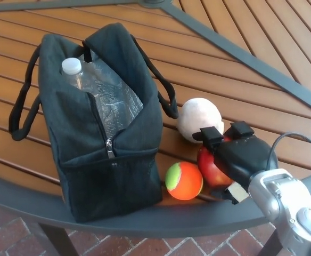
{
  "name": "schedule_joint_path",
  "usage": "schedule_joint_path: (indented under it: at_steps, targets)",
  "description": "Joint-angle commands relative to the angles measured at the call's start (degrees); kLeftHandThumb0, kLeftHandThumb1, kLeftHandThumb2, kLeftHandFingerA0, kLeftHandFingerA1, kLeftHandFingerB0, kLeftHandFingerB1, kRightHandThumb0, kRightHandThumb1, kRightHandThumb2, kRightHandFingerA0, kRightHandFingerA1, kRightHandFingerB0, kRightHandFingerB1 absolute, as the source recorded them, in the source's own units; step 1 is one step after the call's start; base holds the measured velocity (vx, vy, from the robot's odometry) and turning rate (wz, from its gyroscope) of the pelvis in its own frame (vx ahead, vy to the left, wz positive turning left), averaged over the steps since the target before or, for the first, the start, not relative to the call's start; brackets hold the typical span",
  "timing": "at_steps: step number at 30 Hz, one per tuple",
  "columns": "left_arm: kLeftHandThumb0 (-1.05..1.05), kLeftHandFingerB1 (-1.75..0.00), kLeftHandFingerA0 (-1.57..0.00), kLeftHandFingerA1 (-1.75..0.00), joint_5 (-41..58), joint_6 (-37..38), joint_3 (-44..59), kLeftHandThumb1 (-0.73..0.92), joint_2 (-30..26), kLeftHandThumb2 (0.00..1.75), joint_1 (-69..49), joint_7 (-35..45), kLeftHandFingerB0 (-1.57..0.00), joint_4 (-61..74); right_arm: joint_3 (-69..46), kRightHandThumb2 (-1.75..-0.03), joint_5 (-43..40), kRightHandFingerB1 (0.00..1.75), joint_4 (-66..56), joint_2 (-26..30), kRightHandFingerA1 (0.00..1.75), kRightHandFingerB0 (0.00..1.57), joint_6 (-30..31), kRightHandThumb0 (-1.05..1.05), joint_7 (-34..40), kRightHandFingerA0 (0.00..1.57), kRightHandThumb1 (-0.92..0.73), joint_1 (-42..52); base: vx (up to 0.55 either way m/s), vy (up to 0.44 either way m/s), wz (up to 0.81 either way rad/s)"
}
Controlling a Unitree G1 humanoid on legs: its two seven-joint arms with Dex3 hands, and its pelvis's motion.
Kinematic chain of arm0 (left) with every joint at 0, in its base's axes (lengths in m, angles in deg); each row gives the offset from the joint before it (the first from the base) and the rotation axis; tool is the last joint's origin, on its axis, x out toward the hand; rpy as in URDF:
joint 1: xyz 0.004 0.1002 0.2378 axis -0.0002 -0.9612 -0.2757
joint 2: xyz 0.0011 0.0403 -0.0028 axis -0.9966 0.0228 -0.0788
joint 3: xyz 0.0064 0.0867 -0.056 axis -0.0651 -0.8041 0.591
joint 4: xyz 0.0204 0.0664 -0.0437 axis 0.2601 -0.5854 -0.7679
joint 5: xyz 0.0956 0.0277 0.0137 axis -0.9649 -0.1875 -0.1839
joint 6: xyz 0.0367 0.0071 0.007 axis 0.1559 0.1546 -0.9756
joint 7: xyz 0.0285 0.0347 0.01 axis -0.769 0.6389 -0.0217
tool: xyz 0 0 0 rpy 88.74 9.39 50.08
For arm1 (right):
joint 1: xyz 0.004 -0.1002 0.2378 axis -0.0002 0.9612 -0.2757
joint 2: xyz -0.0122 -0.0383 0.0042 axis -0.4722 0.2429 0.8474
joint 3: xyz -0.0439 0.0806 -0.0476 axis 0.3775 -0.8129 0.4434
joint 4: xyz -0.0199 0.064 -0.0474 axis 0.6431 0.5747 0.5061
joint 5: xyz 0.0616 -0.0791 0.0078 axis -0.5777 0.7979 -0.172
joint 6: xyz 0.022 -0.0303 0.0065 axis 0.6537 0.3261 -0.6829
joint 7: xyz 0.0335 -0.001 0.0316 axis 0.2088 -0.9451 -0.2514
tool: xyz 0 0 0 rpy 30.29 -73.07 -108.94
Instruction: Pick up a rubric cube, an apple, a tennis ball, a soft toy, a bottle from the table and put it into the lunch box one by one
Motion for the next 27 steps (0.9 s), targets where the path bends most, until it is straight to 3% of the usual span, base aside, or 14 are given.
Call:
schedule_joint_path:
  at_steps: [1, 3, 4, 6, 8, 9, 10, 11, 17, 19, 24, 25, 27]
  targets:
    - [0.03, -0.98, -0.98, -1.12, -1.4, 4.2, -0.3, 0.58, -1.3, 0.95, -0.4, -2.0, -0.94, -0.5, 0.7, -0.72, 2.7, 1.19, 4.4, 0.1, 1.64, 0.73, 1.4, -0.28, 7.2, 0.91, -0.80, 6.2, 0.00, 0.000, 0.00]
    - [0.03, -0.98, -0.98, -1.12, -1.4, 4.2, -0.3, 0.58, -1.3, 0.95, -0.4, -2.1, -0.94, -0.6, 0.7, -0.72, 2.8, 1.19, 4.5, 0.1, 1.64, 0.73, 1.3, -0.28, 7.5, 0.91, -0.80, 6.2, 0.00, 0.000, 0.00]
    - [0.07, -1.00, -1.03, -1.16, -1.2, 4.5, -0.2, 0.54, -1.2, 1.01, -0.4, -2.1, -0.96, -0.8, -4.2, -0.94, -3.3, 1.64, 4.2, -2.6, 1.75, 0.67, -1.6, -0.26, 11.1, 0.88, -0.71, 8.6, 0.00, 0.000, 0.00]
    - [0.05, -0.99, -1.02, -1.12, -1.2, 5.0, -0.1, 0.56, -1.2, 0.98, -0.5, -2.2, -0.96, -1.3, -13.2, -0.90, -14.2, 1.75, 3.7, -7.7, 1.75, 0.61, -7.3, -0.23, 16.7, 0.89, -0.73, 12.7, 0.00, 0.000, 0.00]
    - [0.05, -0.99, -1.02, -1.12, -1.5, 5.1, -0.4, 0.56, -1.4, 0.98, -0.6, -2.4, -0.96, -1.5, -16.2, -0.90, -16.6, 1.75, 4.0, -9.6, 1.75, 0.61, -9.4, -0.23, 17.1, 0.89, -0.73, 13.8, 0.00, 0.000, 0.00]
    - [0.01, -0.98, -1.02, -1.14, -1.3, 5.1, -0.2, 0.59, -1.4, 0.91, -0.3, -2.2, -0.94, -2.2, -22.1, -1.07, -23.5, 1.75, 3.8, -14.2, 1.75, 0.74, -11.9, -0.28, 18.0, 0.92, -0.67, 15.3, 0.00, 0.000, 0.00]
    - [0.01, -0.98, -1.02, -1.14, -1.3, 5.2, -0.2, 0.59, -1.5, 0.91, -0.2, -2.2, -0.94, -2.4, -23.9, -1.07, -25.5, 1.75, 3.8, -15.5, 1.75, 0.74, -12.7, -0.28, 18.2, 0.92, -0.67, 15.7, 0.00, 0.000, 0.00]
    - [0.03, -0.97, -1.06, -1.14, -1.2, 5.2, -0.2, 0.54, -1.4, 0.98, -0.3, -2.3, -0.94, -2.4, -26.1, -1.27, -27.8, 1.75, 4.0, -17.4, 1.75, 0.79, -14.3, -0.24, 19.0, 0.93, -0.54, 16.3, 0.00, 0.000, 0.00]
    - [0.05, -0.98, -1.07, -1.12, -2.1, 4.9, -0.8, 0.54, -1.1, 0.97, -1.5, -2.9, -0.97, -0.6, -34.8, -1.37, -35.1, 1.75, 5.5, -23.9, 1.75, 0.82, -18.3, -0.27, 19.5, 0.98, -0.46, 16.8, 0.00, 0.000, 0.00]
    - [0.02, -0.96, -1.02, -1.11, -2.2, 4.7, -0.9, 0.57, -1.5, 0.92, -1.8, -2.9, -0.95, -1.3, -39.1, -1.44, -39.3, 1.75, 3.6, -27.2, 1.75, 0.87, -14.9, -0.21, 17.1, 1.04, -0.42, 16.9, 0.00, 0.000, 0.00]
    - [0.03, -0.97, -1.03, -1.11, -1.9, 5.1, -0.8, 0.57, -1.6, 0.92, -2.0, -2.4, -0.96, -1.6, -43.4, -1.44, -43.4, 1.75, 2.3, -29.9, 1.75, 0.85, -14.5, -0.20, 14.4, 1.04, -0.42, 16.8, 0.00, 0.000, 0.00]
    - [0.06, -0.98, -1.07, -1.14, -1.7, 5.8, -0.6, 0.54, -1.7, 0.91, -1.9, -2.2, -0.97, -2.2, -49.1, -1.44, -52.1, 1.67, -0.2, -33.7, 1.75, 0.85, -12.2, -0.19, 13.3, 1.00, -0.41, 15.7, 0.00, 0.000, 0.00]
    - [0.03, -0.98, -1.06, -1.14, -2.0, 6.1, -0.7, 0.52, -1.8, 0.89, -1.7, -2.8, -0.98, -3.0, -54.2, -1.38, -59.5, 1.68, -2.6, -37.3, 1.75, 0.81, -9.2, -0.17, 13.4, 0.98, -0.46, 14.1, 0.00, 0.000, 0.00]
